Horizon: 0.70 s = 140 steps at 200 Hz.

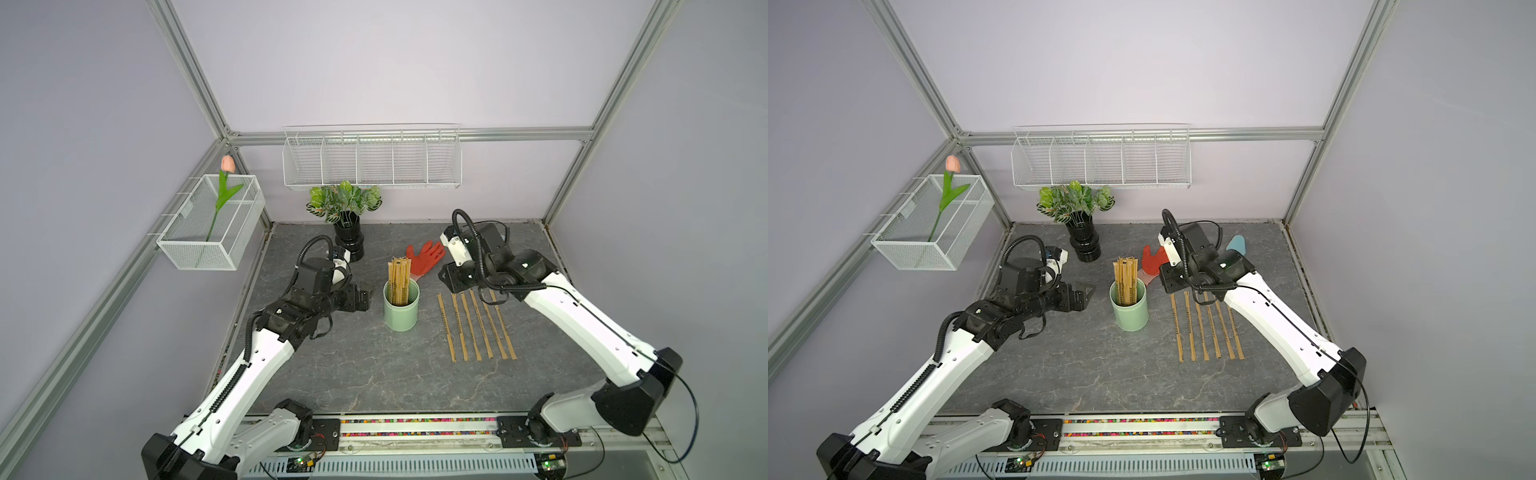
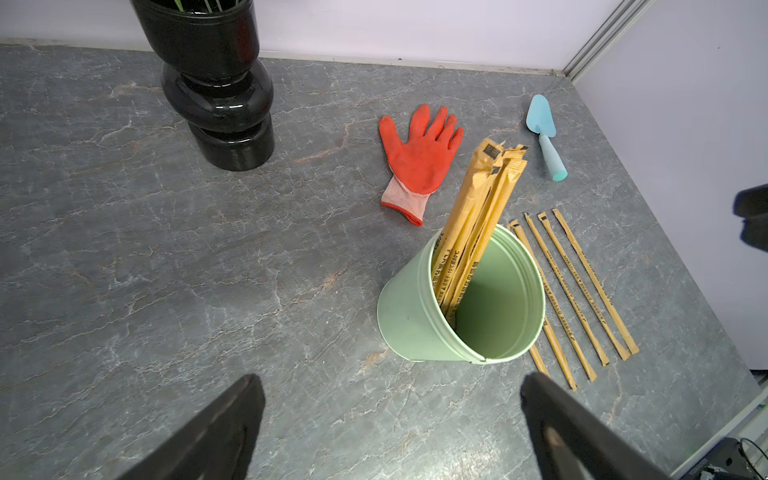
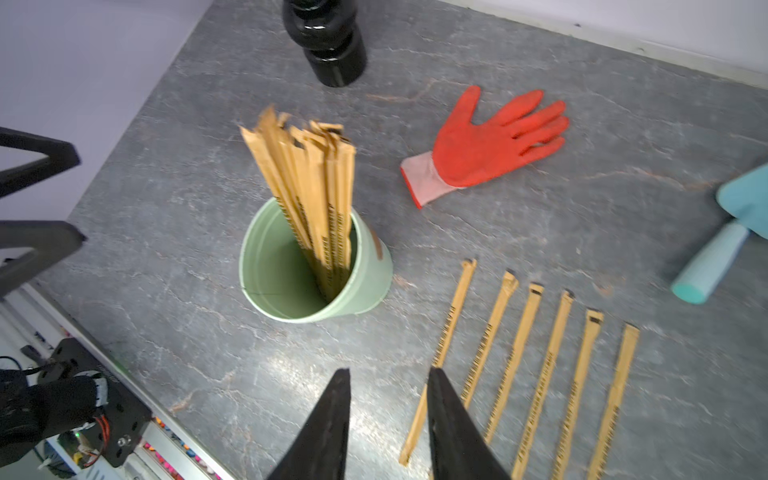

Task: Take the straws out of the storage container
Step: Pick up the straw from the container.

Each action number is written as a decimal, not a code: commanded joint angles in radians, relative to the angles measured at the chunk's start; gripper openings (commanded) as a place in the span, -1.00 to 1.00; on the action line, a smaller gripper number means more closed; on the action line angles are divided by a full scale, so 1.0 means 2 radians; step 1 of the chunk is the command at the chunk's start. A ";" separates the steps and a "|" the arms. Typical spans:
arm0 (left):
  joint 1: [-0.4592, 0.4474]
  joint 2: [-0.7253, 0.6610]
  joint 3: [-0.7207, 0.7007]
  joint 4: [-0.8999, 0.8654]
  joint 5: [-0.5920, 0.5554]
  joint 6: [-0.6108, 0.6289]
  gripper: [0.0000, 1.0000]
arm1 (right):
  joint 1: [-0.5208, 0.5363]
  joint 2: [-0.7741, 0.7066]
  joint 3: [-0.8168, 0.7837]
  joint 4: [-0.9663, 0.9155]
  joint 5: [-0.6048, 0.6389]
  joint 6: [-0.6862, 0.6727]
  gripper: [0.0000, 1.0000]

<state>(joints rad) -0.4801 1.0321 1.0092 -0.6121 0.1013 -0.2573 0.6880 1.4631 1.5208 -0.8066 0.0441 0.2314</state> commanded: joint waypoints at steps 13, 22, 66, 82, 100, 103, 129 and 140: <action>-0.003 -0.007 0.002 -0.003 -0.009 0.004 0.99 | 0.024 0.052 0.004 0.064 -0.004 0.026 -0.31; -0.002 -0.007 0.002 -0.003 -0.009 0.004 0.99 | 0.029 0.067 0.015 0.062 -0.002 0.029 -0.31; -0.002 -0.006 0.002 -0.004 -0.008 0.003 0.99 | 0.036 0.128 0.052 0.060 -0.012 0.041 -0.33; -0.002 -0.007 0.002 -0.004 -0.008 0.003 0.99 | 0.038 0.141 0.059 0.063 -0.018 0.044 -0.32; -0.002 -0.006 0.003 -0.004 -0.008 0.003 0.99 | 0.040 0.155 0.067 0.063 -0.023 0.047 -0.34; -0.002 -0.006 0.002 -0.003 -0.008 0.003 0.99 | 0.040 0.157 0.069 0.062 -0.023 0.047 -0.34; -0.002 -0.004 0.003 -0.004 -0.006 0.003 0.99 | 0.042 0.171 0.079 0.062 -0.028 0.048 -0.42; -0.002 -0.004 0.003 -0.004 -0.006 0.003 0.99 | 0.043 0.176 0.085 0.059 -0.028 0.049 -0.44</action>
<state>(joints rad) -0.4801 1.0321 1.0092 -0.6121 0.0975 -0.2573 0.7639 1.7882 1.6562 -0.6964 0.0055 0.3111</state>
